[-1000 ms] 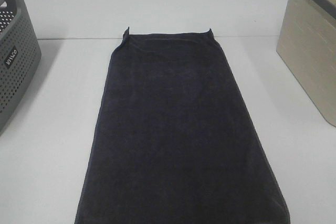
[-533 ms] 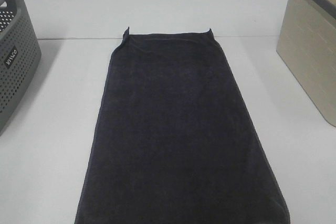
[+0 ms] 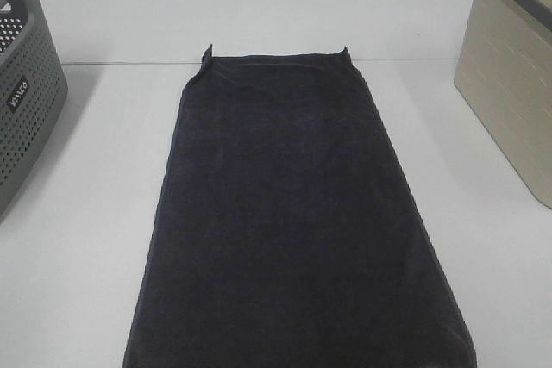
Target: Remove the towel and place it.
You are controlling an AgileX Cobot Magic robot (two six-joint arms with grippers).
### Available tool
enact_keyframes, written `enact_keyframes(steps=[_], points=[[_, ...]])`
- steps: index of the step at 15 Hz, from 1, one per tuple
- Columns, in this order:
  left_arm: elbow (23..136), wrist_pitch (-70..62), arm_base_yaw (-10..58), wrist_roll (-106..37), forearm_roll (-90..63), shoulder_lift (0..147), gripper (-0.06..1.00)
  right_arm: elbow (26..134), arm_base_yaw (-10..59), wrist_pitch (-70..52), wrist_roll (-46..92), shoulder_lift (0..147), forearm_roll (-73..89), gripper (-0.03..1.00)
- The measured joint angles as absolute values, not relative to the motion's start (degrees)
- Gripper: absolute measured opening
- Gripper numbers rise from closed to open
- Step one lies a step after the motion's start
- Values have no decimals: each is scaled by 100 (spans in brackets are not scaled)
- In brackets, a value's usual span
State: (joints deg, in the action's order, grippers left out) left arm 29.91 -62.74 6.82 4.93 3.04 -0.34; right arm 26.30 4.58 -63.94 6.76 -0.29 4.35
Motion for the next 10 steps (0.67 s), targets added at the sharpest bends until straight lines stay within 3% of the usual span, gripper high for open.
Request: enact_keyframes(steps=[2,10], points=[[2991,-6268,241,493,298,-34,80,2630,-115,-6394,676,-29,464,76],[2991,-6257,132,493,298,-34,80,2630,-155,-6394,676,-29,539,76]])
